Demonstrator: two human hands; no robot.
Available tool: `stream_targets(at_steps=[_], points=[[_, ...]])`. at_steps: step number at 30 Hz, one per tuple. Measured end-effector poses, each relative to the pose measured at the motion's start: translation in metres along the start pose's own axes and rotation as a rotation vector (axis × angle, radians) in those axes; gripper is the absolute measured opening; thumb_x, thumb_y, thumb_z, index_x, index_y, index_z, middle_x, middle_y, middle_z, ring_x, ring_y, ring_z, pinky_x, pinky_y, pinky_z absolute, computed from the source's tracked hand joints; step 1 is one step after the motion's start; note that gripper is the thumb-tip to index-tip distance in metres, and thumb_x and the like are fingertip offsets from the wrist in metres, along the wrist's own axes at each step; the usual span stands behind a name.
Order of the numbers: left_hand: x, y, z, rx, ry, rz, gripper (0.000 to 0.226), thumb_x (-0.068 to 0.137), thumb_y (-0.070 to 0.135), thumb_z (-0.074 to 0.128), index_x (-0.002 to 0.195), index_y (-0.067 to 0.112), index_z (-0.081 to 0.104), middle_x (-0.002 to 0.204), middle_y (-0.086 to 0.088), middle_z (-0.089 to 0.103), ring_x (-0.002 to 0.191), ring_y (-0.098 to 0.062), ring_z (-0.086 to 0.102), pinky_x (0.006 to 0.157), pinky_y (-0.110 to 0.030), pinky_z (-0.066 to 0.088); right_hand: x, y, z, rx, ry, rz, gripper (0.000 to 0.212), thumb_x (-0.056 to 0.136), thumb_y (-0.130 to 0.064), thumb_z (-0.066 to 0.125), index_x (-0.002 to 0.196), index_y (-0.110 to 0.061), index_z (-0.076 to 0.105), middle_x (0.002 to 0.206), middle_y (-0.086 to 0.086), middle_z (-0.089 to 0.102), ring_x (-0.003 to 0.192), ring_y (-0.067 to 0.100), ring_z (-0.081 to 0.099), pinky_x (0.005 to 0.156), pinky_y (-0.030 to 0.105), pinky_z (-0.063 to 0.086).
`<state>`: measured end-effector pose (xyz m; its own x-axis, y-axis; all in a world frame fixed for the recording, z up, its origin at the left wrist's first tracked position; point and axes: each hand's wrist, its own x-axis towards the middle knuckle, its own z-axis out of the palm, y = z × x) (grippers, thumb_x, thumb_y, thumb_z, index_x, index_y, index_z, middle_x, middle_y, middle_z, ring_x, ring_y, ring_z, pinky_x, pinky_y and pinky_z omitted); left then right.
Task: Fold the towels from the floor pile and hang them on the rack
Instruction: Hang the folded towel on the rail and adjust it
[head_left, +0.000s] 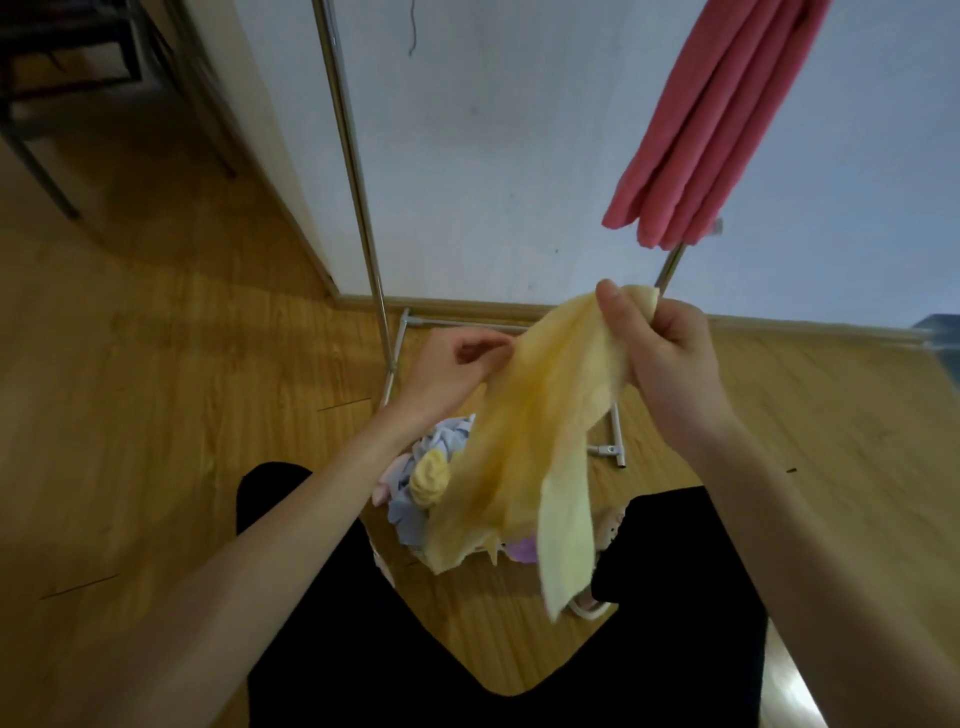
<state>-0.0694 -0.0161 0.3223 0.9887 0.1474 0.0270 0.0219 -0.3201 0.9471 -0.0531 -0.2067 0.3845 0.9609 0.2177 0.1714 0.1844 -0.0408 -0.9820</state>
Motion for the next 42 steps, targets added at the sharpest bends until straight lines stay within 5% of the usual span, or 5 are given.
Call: stream_targets(at_steps=[9,13,17,32,42], points=[[-0.052,0.021,-0.028,-0.049,-0.292,0.192,0.039,0.079,0.003,0.054,0.11,0.024,0.065,0.103,0.011,0.07,0.099,-0.008,0.065,0.087,-0.023,0.051,0.009,-0.01,0.018,0.091,0.099,0.022,0.055,0.091,-0.028,0.062,0.059,0.011,0.042,0.056,0.013,0.041,0.053,0.026,0.047,0.051,0.031,0.047],[-0.053,0.01,-0.019,0.407,-0.019,0.403,0.04,0.081,0.028,0.069,0.119,0.018,0.063,0.103,0.01,0.067,0.092,-0.003,0.062,0.082,-0.031,0.054,0.014,-0.015,0.024,0.14,0.11,0.052,0.055,0.091,-0.03,0.062,0.071,0.019,0.046,0.071,0.022,0.05,0.07,0.035,0.057,0.07,0.052,0.056],[-0.045,0.006,-0.012,0.366,0.15,0.438,0.03,0.087,0.028,0.065,0.113,0.013,0.067,0.098,0.005,0.07,0.083,-0.006,0.064,0.075,-0.03,0.056,0.017,-0.016,0.029,0.159,0.089,0.069,0.056,0.091,-0.029,0.062,0.074,0.022,0.047,0.076,0.022,0.051,0.074,0.035,0.057,0.073,0.056,0.054],[-0.027,0.014,-0.024,-0.074,0.382,0.063,0.011,0.093,0.01,0.055,0.097,0.017,0.062,0.091,-0.005,0.068,0.081,-0.02,0.067,0.067,-0.048,0.058,-0.002,0.045,0.012,0.173,0.149,0.471,0.027,0.097,-0.021,0.053,0.087,0.002,0.063,0.07,0.012,0.069,0.064,0.023,0.066,0.059,0.027,0.055],[-0.035,0.03,-0.036,-0.07,0.483,0.065,0.009,0.092,0.013,0.054,0.098,0.019,0.059,0.094,-0.006,0.067,0.084,-0.021,0.068,0.07,-0.05,0.057,-0.034,0.078,0.031,-0.114,-0.098,0.133,0.008,0.092,-0.001,0.056,0.096,-0.007,0.056,0.071,0.002,0.059,0.06,0.012,0.056,0.057,0.025,0.048]])
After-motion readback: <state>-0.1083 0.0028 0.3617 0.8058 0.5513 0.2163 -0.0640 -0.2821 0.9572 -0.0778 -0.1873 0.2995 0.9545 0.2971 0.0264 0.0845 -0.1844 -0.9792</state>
